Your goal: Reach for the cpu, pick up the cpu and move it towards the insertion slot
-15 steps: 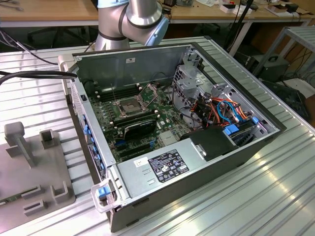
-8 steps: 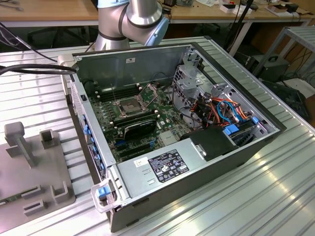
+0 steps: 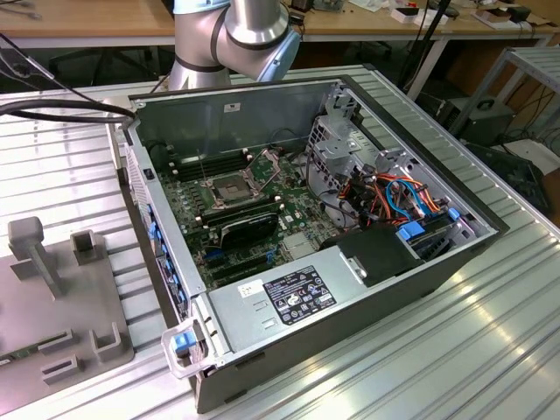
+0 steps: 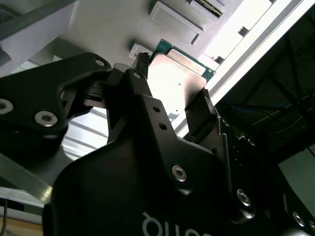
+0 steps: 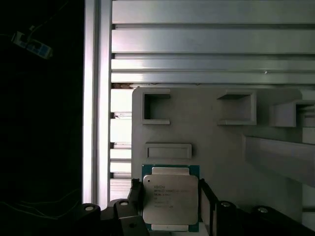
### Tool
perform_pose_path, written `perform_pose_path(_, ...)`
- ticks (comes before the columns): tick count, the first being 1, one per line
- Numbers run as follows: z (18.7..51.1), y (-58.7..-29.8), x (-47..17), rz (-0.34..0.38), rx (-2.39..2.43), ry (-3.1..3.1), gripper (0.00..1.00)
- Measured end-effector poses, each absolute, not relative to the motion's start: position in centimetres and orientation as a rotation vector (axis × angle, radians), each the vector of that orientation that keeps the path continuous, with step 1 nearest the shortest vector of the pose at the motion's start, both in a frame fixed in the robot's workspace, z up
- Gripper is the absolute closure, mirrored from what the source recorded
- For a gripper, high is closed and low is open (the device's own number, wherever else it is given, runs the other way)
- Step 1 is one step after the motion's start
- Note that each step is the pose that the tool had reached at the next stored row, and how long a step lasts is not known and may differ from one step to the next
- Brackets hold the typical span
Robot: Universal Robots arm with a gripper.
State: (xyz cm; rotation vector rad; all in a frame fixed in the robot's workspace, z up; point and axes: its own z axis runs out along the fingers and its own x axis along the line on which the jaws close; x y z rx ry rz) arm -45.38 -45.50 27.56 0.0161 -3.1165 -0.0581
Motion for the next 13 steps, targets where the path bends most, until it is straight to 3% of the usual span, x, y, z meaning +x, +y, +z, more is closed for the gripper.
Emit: perform_pose_path(13,28.6,-45.5,-45.4,-0.058,0.016,-3.116,0.45)
